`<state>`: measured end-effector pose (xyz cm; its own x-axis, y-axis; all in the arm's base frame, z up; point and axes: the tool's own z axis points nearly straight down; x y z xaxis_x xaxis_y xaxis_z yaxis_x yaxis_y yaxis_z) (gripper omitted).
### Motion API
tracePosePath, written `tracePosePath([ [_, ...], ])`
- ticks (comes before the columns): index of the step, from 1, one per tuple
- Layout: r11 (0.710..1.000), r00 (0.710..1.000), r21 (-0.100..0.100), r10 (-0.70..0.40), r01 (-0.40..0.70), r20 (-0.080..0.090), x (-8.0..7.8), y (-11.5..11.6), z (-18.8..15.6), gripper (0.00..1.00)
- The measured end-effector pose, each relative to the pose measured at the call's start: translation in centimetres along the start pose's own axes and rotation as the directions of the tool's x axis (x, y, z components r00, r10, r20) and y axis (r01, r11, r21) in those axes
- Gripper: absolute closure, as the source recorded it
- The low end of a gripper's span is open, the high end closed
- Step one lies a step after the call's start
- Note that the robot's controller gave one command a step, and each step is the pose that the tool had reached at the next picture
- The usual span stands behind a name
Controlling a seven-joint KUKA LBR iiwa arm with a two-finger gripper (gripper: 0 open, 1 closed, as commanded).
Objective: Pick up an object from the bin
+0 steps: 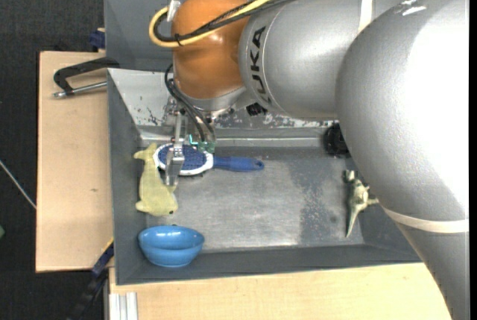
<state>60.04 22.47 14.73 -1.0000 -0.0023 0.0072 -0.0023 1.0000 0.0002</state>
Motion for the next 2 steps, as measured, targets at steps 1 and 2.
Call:
tracePosePath([
  [1,0.996,0.996,0.0,0.09,-0.09,0.005,0.04,-4.63,7.33,0.0],
  [2,0.996,0.996,-0.004,0.087,-0.087,0.011,-0.08,-4.34,6.92,1.0],
])
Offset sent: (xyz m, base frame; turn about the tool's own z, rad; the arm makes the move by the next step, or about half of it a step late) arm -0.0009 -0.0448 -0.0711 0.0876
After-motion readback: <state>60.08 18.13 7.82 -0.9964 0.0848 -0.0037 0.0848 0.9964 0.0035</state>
